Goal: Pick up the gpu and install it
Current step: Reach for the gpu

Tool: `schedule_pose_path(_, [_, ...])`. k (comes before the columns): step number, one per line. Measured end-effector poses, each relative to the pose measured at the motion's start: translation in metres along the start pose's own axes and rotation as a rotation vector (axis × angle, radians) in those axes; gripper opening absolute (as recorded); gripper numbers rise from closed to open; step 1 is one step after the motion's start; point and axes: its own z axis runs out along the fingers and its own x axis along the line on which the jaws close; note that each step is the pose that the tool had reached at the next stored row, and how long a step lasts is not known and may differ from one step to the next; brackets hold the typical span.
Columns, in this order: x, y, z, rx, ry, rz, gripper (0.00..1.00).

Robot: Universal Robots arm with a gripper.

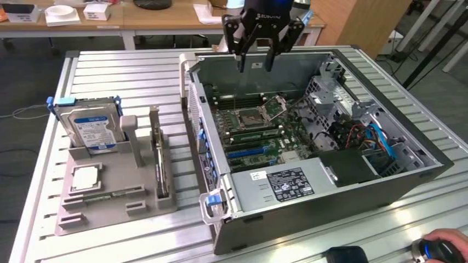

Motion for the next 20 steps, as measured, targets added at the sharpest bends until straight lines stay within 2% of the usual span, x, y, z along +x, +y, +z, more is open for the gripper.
schedule_pose_path(3, [0.0000, 0.0000, 0.0000, -0.0001, 0.0000, 0.000, 0.44])
schedule_pose_path(4, [0.0000, 0.0000, 0.0000, -0.0002, -0.0001, 0.000, 0.44])
schedule_pose_path(6, [0.0000, 0.0000, 0.0000, -0.0002, 0.0000, 0.000, 0.32])
schedule_pose_path(9, [0.0000, 0.0000, 0.0000, -0.0003, -0.0001, 0.000, 0.26])
schedule_pose_path(12, [0.0000, 0.0000, 0.0000, -0.0004, -0.0002, 0.000, 0.10])
schedule_pose_path(20, [0.0000, 0.0000, 0.0000, -0.0008, -0.0002, 0.000, 0.10])
